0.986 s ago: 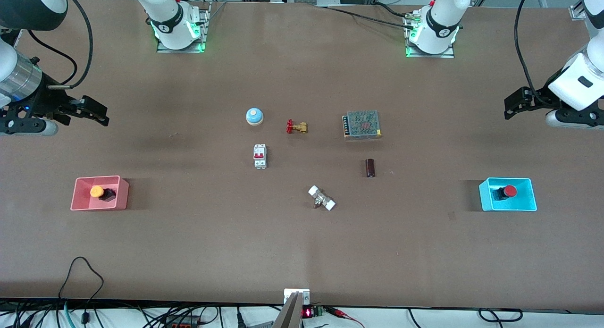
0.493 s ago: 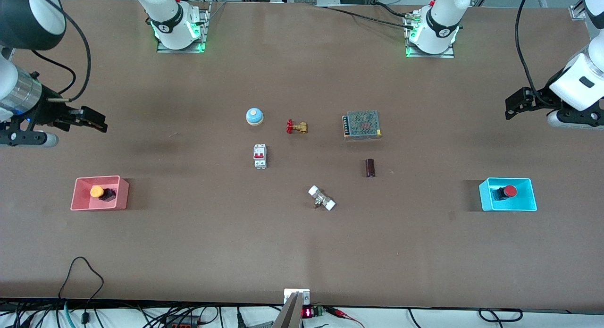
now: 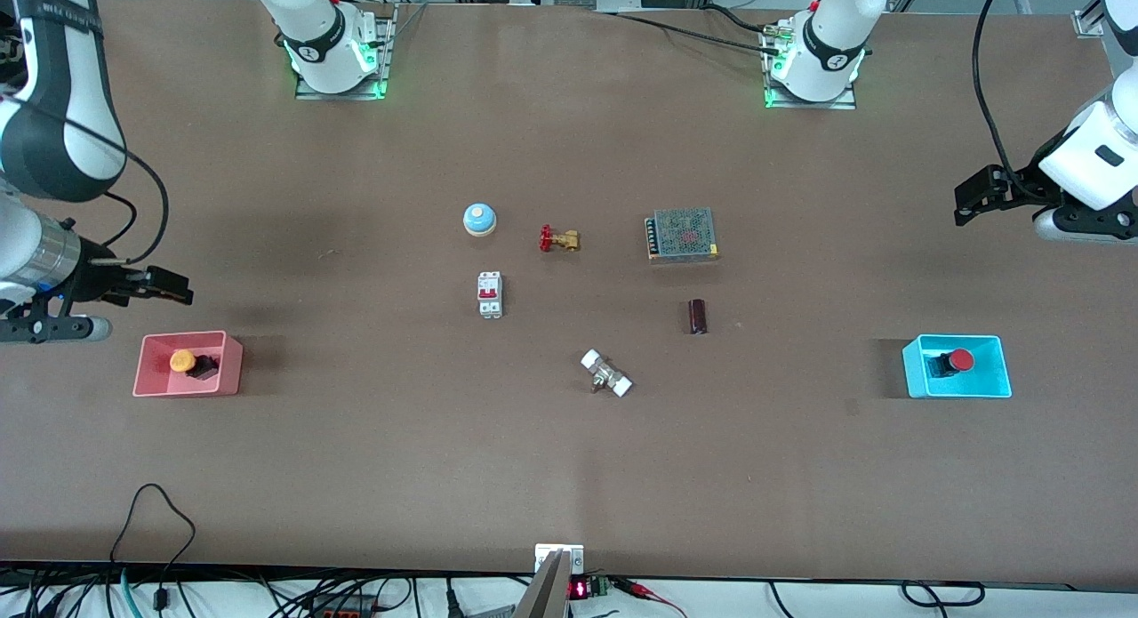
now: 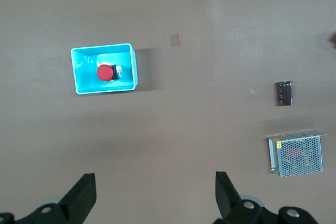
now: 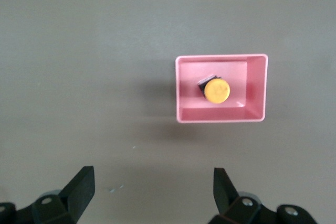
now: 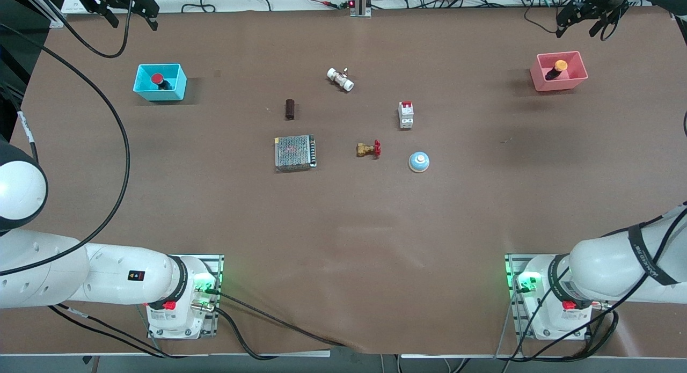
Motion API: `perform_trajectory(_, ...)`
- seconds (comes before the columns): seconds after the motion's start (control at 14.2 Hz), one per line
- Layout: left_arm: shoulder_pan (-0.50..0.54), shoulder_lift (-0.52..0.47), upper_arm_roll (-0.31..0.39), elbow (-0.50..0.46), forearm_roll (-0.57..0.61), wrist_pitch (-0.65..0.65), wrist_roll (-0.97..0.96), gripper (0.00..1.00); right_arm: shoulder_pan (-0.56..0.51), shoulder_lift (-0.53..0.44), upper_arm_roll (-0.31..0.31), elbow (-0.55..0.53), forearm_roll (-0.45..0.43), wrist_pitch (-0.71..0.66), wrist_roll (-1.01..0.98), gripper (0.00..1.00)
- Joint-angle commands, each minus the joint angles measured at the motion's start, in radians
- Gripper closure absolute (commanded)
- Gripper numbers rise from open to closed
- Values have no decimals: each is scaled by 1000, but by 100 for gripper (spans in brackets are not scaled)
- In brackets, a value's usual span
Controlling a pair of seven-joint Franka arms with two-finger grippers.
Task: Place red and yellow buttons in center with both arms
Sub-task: 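Move the right gripper over the pink tray while the left gripper reaches the cyan tray, then lower both grippers and grasp the yellow and red buttons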
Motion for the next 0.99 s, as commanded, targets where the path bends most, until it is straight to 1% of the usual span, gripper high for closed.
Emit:
perform_trajectory(0.0, 2, 101, 7, 85, -5, -18, -3, 0, -36, 50, 23, 16, -22, 77, -101, 0)
perform_trajectory(0.07, 7, 153, 9, 130, -5, -26, -2, 0, -48, 69, 24, 16, -24, 92, -144, 0)
perform_trajectory(0.21, 56, 219, 9, 208, -6, -49, 26, 0, -62, 99, 24, 16, -24, 129, -212, 0)
perform_trajectory(0.28, 94, 257, 7, 221, -17, -41, 34, 0, -68, 121, 24, 16, -25, 158, -265, 0)
perform_trajectory(0.35, 119, 275, 7, 222, -15, -38, 32, 0, -73, 138, 23, 16, -34, 193, -322, 0)
perform_trajectory(0.49, 128, 325, 9, 219, 0, 44, 34, 0, -86, 174, 24, 16, -50, 247, -422, 0)
perform_trajectory(0.63, 166, 397, 9, 212, 17, 135, 34, 0, -96, 202, 24, 16, -51, 282, -487, 0)
perform_trajectory(0.77, 173, 486, 9, 206, 17, 243, 35, 0, -97, 225, 24, 16, -51, 321, -554, 0)
perform_trajectory(0.92, 183, 563, 9, 192, 17, 336, 35, 0, -102, 248, 24, 16, -51, 347, -577, 0)
